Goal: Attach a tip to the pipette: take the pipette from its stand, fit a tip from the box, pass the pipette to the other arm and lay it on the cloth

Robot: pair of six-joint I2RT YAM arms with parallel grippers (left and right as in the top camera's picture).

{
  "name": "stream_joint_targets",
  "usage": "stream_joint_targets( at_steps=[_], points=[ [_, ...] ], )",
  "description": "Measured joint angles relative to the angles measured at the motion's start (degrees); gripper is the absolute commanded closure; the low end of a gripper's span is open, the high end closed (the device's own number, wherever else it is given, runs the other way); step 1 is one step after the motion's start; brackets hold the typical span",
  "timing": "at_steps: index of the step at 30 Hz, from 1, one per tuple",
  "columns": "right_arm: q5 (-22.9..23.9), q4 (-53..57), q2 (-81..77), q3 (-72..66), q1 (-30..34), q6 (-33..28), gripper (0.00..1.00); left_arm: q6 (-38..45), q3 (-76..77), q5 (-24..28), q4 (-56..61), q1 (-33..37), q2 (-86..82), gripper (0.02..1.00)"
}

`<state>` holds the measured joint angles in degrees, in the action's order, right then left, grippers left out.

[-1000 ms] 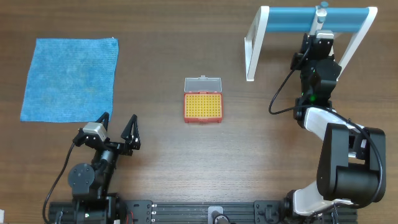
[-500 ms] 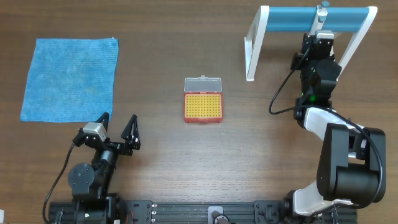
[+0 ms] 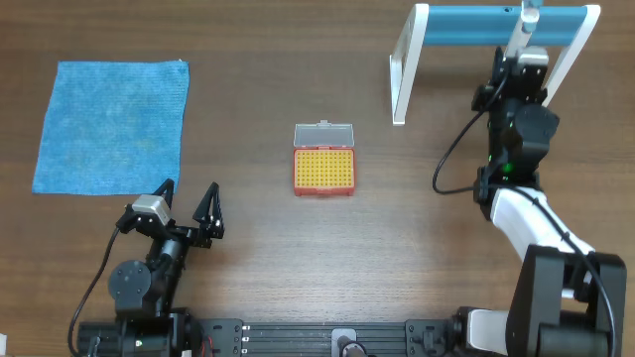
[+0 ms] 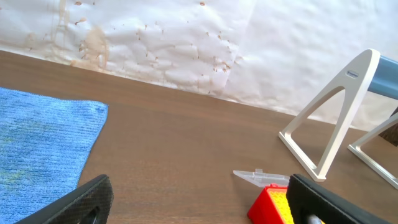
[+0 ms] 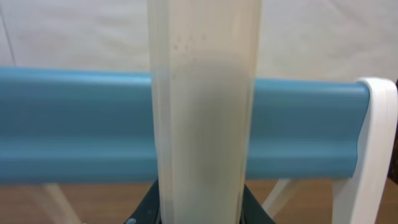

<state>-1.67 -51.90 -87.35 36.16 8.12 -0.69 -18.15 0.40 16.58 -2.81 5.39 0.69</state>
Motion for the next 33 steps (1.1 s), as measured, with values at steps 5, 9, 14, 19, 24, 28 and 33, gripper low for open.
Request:
stream_joint_targets(
  at_steps=[5,9,14,19,24,28,33],
  points=[
    [-2.4,-7.1,5.9,-8.0,-5.3,0.0,0.921,0.0,0.0,0.0,0.0,0.0,0.0,0.112],
    [-7.8,-17.1,11.0,-15.0,-14.7,0.0,0.923,0.0,0.0,0.0,0.0,0.0,0.0,0.115],
    [-11.2,-20.7,11.8,-19.9,-24.5,0.1,0.923,0.0,0.0,0.0,0.0,0.0,0.0,0.115],
    [-12.2,-31.7,10.1,-20.3,-29.7,3.0,0.921,0.0,0.0,0.0,0.0,0.0,0.0,0.115],
    [-12.2,-31.6,4.0,-20.3,-34.5,4.8,0.923,0.0,0.0,0.0,0.0,0.0,0.0,0.115],
    [-12.2,-31.5,-0.3,-20.2,-37.6,6.1,0.923,0.0,0.0,0.0,0.0,0.0,0.0,0.115],
    [-12.2,-31.5,-4.9,-16.3,-40.1,8.3,0.923,0.0,0.0,0.0,0.0,0.0,0.0,0.115]
  ],
)
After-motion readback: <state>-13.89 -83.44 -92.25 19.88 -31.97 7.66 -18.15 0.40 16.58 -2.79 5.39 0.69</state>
